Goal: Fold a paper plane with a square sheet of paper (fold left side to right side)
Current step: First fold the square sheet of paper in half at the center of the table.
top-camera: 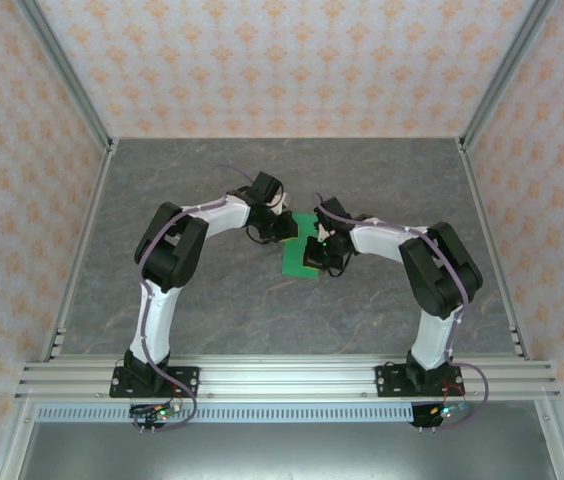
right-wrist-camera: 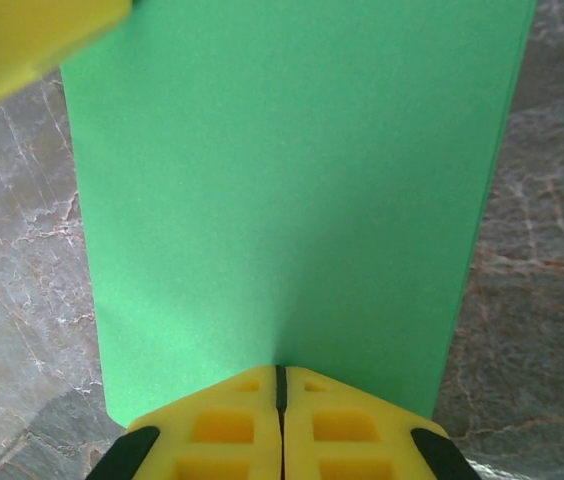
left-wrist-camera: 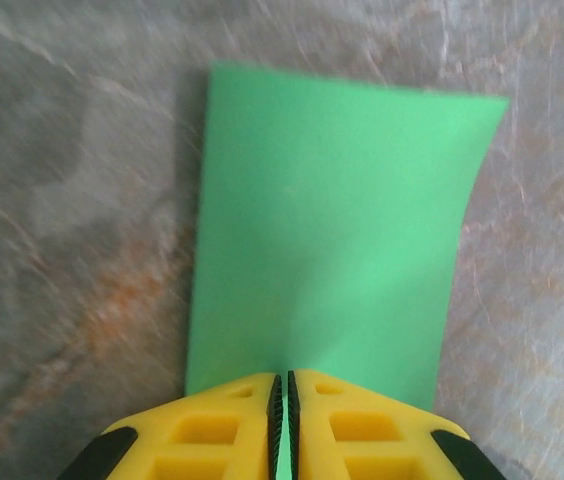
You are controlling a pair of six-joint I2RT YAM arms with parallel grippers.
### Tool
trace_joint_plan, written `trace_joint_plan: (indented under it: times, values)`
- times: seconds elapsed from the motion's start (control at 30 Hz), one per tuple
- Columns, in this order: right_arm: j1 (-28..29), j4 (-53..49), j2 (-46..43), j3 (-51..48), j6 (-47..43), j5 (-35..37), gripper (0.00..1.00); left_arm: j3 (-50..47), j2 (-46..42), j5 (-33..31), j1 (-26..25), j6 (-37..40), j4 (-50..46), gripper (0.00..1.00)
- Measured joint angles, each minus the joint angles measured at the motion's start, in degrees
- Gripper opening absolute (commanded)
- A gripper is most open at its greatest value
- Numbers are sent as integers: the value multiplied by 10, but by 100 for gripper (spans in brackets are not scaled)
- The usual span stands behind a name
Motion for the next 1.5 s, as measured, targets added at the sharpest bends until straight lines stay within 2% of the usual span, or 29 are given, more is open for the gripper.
trace_joint_plan:
  times: [0.17, 0.7, 0.93, 1.07, 1.17, 1.3, 1.4, 1.5]
  values:
    - [0, 0, 0, 1, -3, 8, 8, 32, 19, 0, 11, -3, -14, 15]
    - [0, 11, 0, 1, -15, 25, 8, 218, 129, -2, 46, -15, -66, 15]
    - [-2, 11, 0, 1, -28, 22, 9, 229, 136, 6, 54, -17, -71, 16]
    - [-9, 1, -2, 1, -49, 15, 11, 176, 101, -17, 66, -12, -43, 16]
    - [-14, -18, -8, 1, -67, 16, 16, 106, 40, -41, 99, -7, -36, 17]
    - [-18, -36, -24, 1, -81, 17, 33, 20, -64, -54, 134, 3, -16, 18]
    - [-22, -38, -45, 1, -85, 21, 43, -39, -135, -45, 124, 3, 6, 19]
    - [-32, -34, -77, 1, -84, 28, 52, -87, -177, -33, 92, 0, 25, 20]
